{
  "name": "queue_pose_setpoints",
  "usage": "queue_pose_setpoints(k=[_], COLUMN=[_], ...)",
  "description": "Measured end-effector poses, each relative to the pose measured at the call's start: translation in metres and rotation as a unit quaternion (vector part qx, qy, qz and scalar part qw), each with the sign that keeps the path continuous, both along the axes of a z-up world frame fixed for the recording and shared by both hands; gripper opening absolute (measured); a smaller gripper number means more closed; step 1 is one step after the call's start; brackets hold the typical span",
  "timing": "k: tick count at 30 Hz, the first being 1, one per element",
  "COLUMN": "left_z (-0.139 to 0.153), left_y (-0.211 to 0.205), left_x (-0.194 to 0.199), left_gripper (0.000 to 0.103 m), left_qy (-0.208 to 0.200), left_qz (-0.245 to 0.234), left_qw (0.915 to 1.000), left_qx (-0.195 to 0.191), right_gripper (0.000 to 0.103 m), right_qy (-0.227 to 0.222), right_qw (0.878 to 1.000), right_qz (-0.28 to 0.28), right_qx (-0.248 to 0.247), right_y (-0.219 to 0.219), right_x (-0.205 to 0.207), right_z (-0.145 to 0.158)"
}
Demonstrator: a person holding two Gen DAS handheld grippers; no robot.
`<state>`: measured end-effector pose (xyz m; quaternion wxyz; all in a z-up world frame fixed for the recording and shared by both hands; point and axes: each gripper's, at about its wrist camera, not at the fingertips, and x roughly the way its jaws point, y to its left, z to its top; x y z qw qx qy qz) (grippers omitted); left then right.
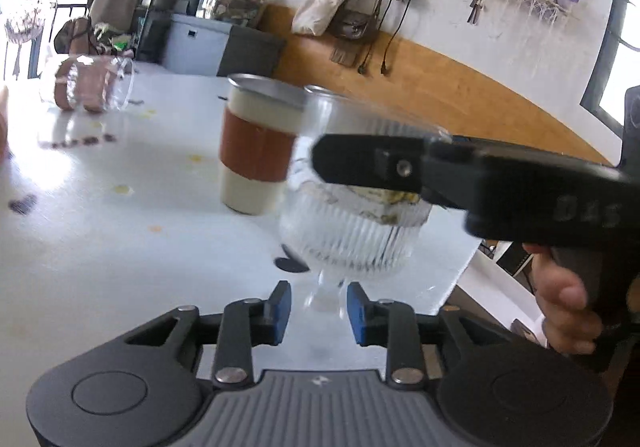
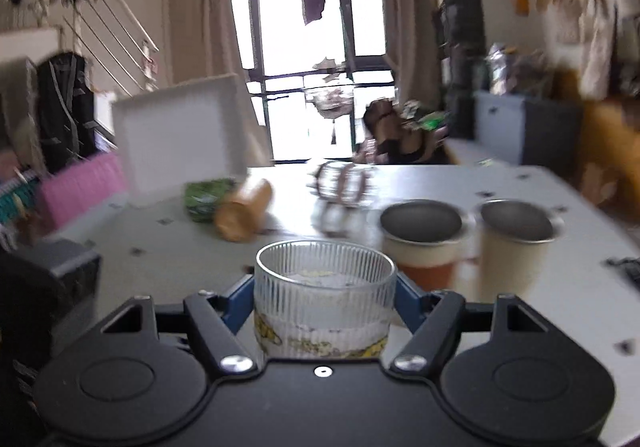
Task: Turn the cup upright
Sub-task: 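Set the upright glass on the table beside the metal cups with the right gripper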
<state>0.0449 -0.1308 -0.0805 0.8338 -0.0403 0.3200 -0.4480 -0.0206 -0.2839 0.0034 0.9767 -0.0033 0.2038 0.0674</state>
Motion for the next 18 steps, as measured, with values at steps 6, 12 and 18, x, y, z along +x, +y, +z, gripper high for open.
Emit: queue_pose_setpoints(k=[6,12,18], left_z=[-0.01,-0.009,-0.009], left_y=[0.007,0.019,0.023], left_x=[0.006,0.011,0.014], left_gripper=[0.036,0.036,0.036], left_qy=[0.006,0.004,0.001], left_qz=[0.019,0.046,0.062], left_qw=[0.9998,0.9989,0.998], left_qx=[0.005,0.005,0.012], right_gripper=[0.074,0.074,0.074], right_qy=[-0.039,-0.058,-0.084], right_qw=[0.995,0.986,0.973], right_qz=[-0.071,-0.14,-0.203], right_qx=[-0.056,-0.069,-0.067], right_y=[-0.036,-0.078,-0.119], right_x=[-0.009,-0.002,0.01], right_z=[-0.008,-0.019,-0.024])
